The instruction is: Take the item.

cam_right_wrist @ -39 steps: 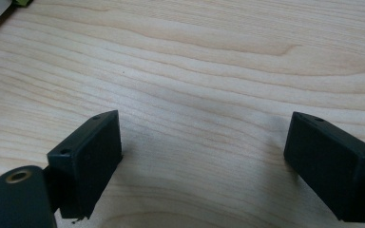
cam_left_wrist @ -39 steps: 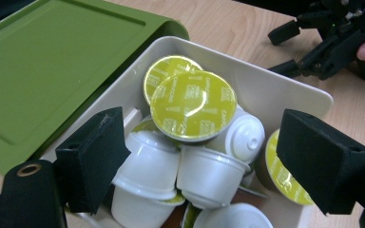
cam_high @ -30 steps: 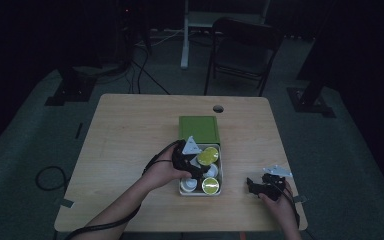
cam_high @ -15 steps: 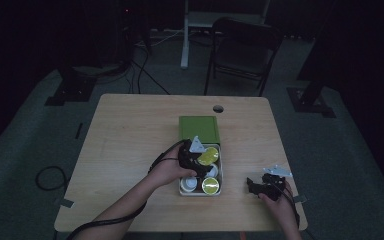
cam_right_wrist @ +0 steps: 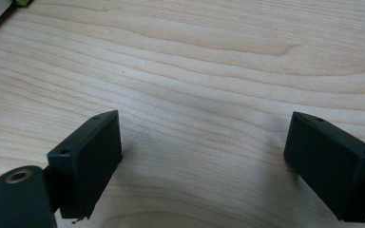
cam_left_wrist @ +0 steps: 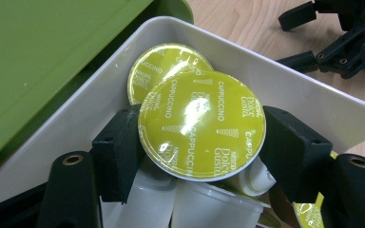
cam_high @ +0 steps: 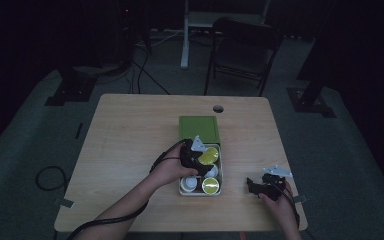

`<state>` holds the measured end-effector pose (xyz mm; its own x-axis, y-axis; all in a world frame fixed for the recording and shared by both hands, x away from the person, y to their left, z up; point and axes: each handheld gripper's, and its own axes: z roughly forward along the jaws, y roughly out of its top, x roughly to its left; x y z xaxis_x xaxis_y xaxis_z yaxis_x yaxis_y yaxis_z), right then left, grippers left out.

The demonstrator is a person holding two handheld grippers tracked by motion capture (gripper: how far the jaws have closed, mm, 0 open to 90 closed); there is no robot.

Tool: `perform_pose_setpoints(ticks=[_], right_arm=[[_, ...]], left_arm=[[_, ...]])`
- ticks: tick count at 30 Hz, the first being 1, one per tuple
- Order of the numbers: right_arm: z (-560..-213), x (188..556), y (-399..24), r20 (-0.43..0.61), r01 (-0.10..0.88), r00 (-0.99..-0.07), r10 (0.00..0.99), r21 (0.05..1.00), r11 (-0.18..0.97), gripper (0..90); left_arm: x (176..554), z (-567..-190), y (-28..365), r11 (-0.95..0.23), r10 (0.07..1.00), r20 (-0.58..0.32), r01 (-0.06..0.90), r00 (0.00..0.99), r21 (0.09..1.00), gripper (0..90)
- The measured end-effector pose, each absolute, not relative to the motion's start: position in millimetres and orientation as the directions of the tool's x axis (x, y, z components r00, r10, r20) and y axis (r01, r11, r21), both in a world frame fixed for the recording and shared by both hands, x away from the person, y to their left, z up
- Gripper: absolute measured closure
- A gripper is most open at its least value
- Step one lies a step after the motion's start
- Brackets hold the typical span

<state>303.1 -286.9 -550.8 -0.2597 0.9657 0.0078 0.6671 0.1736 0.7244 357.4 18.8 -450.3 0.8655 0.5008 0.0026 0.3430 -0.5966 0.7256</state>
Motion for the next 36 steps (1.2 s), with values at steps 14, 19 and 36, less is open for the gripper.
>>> perform_pose_setpoints(ticks=[14, 19, 36], right_arm=[[-550.8, 303.1, -286.9, 0.008, 0.668, -0.260, 0.966, 0.724, 0.174, 11.9], [-550.9, 303.1, -286.9, 0.008, 0.667, -0.260, 0.966, 0.725, 0.174, 11.9], [-550.8, 303.1, -286.8, 0.008, 0.668, -0.259, 0.966, 0.724, 0.173, 11.8]], left_arm=[[354.9, -443.5, 20.4, -0.593, 0.500, 0.021, 0.324, 0.866, 0.737, 38.3], [351.9, -435.5, 22.5, -0.568, 0.514, -0.003, 0.343, 0.858, 0.748, 38.3], [337.2, -419.9, 30.1, -0.562, 0.490, 0.019, 0.299, 0.872, 0.771, 38.3]])
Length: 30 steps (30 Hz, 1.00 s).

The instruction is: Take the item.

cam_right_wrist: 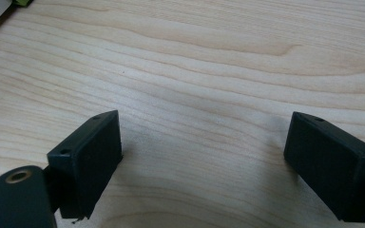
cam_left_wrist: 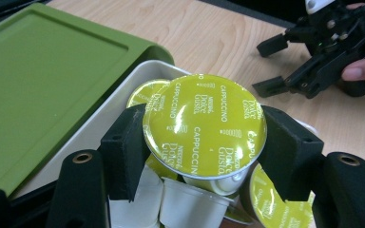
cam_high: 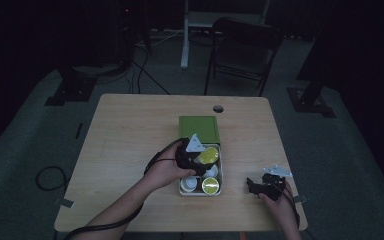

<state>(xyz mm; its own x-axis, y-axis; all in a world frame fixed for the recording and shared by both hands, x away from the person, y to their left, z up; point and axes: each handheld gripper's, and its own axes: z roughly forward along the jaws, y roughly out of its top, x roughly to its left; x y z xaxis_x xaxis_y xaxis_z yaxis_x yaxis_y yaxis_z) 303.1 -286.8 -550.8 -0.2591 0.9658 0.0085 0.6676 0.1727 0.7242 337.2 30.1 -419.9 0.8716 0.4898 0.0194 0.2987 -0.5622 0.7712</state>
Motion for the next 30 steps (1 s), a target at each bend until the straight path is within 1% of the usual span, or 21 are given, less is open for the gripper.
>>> perform_pose_setpoints(ticks=[13, 22, 23, 30], right_arm=[[-550.7, 303.1, -286.8, 0.009, 0.669, -0.259, 0.966, 0.723, 0.173, 11.9], [-550.7, 303.1, -286.8, 0.010, 0.669, -0.259, 0.966, 0.723, 0.172, 11.9], [-550.7, 303.1, -286.8, 0.010, 0.669, -0.259, 0.966, 0.723, 0.172, 11.8], [-550.8, 303.1, -286.9, 0.008, 0.668, -0.260, 0.966, 0.723, 0.174, 11.9]], left_arm=[[327.0, -405.8, 48.2, -0.548, 0.499, 0.048, 0.272, 0.865, 0.791, 38.4], [327.5, -400.6, 73.4, -0.520, 0.545, 0.049, 0.291, 0.837, 0.803, 38.4], [327.9, -400.2, 80.6, -0.513, 0.561, 0.055, 0.294, 0.826, 0.806, 38.4], [328.0, -405.3, 102.1, -0.512, 0.594, 0.057, 0.322, 0.803, 0.796, 38.4]])
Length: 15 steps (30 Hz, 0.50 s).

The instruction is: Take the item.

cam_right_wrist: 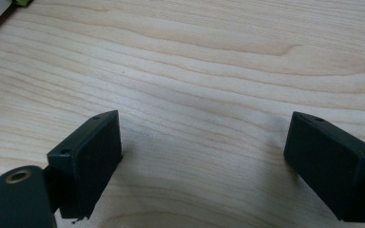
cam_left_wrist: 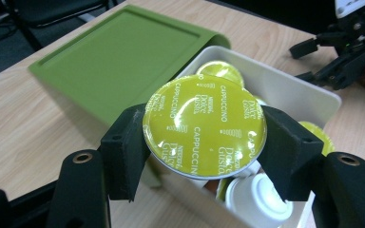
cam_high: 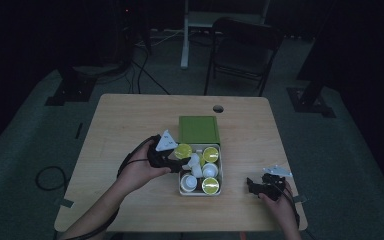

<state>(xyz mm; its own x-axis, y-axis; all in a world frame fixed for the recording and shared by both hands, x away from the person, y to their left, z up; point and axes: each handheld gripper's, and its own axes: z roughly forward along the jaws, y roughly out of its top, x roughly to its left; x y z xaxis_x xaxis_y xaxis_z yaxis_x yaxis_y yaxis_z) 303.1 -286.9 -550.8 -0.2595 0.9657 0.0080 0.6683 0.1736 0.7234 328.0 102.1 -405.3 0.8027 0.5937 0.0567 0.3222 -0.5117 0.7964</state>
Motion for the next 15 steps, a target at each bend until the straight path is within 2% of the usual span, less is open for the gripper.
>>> perform_pose_setpoints(ticks=[15], right_arm=[[-550.8, 303.1, -286.8, 0.010, 0.669, -0.258, 0.966, 0.723, 0.172, 11.9]], left_arm=[[326.2, -415.9, 143.7, -0.472, 0.673, 0.048, 0.378, 0.738, 0.797, 38.4]])
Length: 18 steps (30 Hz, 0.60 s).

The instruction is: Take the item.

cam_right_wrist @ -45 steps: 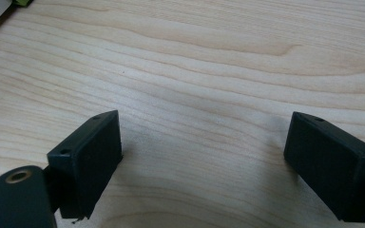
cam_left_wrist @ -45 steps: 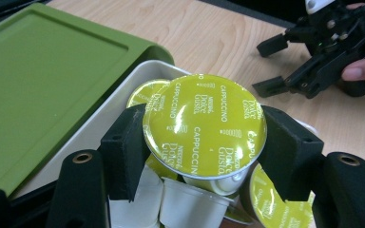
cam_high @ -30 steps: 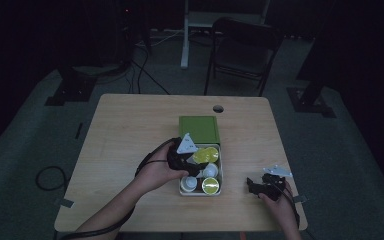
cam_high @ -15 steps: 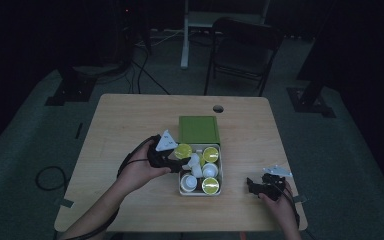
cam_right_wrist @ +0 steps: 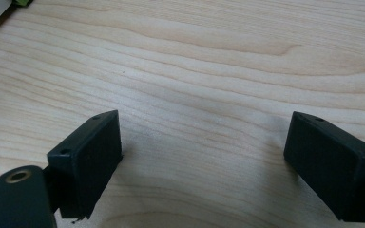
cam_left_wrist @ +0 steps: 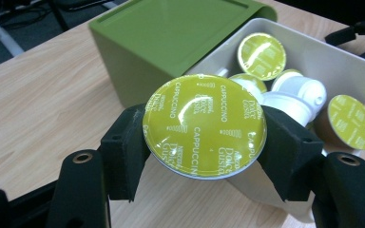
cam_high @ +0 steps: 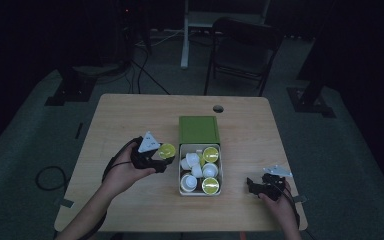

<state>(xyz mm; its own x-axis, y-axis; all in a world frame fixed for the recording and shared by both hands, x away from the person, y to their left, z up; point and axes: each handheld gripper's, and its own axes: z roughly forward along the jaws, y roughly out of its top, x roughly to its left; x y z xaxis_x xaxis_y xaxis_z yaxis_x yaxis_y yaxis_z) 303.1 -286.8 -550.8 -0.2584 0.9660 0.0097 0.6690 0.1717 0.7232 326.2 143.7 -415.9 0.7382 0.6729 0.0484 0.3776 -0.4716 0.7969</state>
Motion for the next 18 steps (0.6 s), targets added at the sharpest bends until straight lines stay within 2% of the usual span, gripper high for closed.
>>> perform_pose_setpoints(ticks=[18], right_arm=[[-550.8, 303.1, -286.8, 0.010, 0.669, -0.259, 0.966, 0.723, 0.172, 11.8]], left_arm=[[320.0, -438.2, 190.7, -0.426, 0.755, 0.038, 0.445, 0.655, 0.788, 38.4]])
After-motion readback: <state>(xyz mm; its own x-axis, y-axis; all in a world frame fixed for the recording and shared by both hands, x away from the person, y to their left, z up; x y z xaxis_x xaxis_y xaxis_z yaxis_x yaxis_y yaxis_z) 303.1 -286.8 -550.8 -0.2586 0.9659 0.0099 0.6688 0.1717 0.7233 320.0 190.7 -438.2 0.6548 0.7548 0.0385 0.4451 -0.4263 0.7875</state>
